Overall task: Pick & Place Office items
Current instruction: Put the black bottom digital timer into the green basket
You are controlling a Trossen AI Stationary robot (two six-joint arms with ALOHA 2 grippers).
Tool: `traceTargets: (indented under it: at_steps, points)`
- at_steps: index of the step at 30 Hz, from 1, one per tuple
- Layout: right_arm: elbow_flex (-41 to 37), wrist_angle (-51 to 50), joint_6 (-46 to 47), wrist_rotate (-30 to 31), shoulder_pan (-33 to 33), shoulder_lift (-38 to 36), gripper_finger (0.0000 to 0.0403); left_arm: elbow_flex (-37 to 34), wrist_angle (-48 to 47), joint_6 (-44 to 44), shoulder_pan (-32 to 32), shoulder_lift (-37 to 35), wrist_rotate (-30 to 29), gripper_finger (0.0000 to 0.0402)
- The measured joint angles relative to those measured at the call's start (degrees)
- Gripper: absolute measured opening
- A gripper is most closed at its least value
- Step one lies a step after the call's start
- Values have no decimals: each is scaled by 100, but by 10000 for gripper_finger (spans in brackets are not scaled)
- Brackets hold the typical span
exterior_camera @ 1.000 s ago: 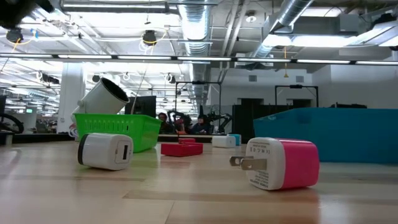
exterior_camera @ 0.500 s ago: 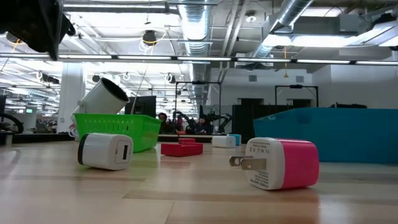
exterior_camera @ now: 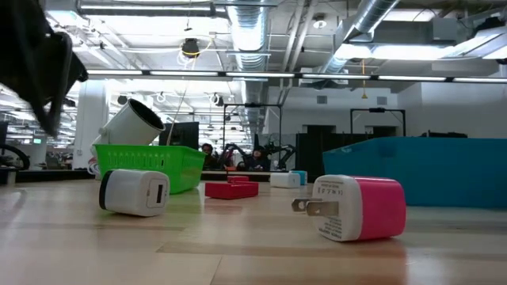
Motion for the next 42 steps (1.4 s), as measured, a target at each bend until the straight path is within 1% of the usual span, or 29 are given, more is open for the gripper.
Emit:
traceTargets:
  at_steps: [6,13,17,23,26,29,32,34,36,39,40,42]
  points:
    - [0,0,11,7,0,0,240,238,-86,-26,-13,333,-14,258]
    - [0,0,56,13,0,0,240,243,-174,-198,-13,367,-37,239]
    - [0,-2,57,11,0,0,240,236,-215,-304,11,372,0,210]
    - [0,-2,57,-8,0,0,240,222,-238,-343,13,347,6,149]
    - [0,0,57,-9,0,0,240,198,-247,-305,7,227,-91,148]
    - [0,-2,57,-10,0,0,240,201,-462,-291,13,-80,-418,148]
    - [0,-4,52,-13,0,0,240,201,-799,-164,21,-415,-827,164]
    - [0,-7,48,-13,0,0,240,201,-989,55,59,-676,-1176,169]
    - [0,-13,37,-13,0,0,240,203,-1068,526,107,-933,-1630,165]
    - [0,-15,13,-15,0,0,240,203,-1015,1727,230,-1298,-2378,152]
    - [0,-15,11,-15,0,0,240,203,-968,2204,292,-1419,-2560,150]
    - [0,-17,5,-15,0,0,240,210,-962,2988,475,-1638,-2734,152]
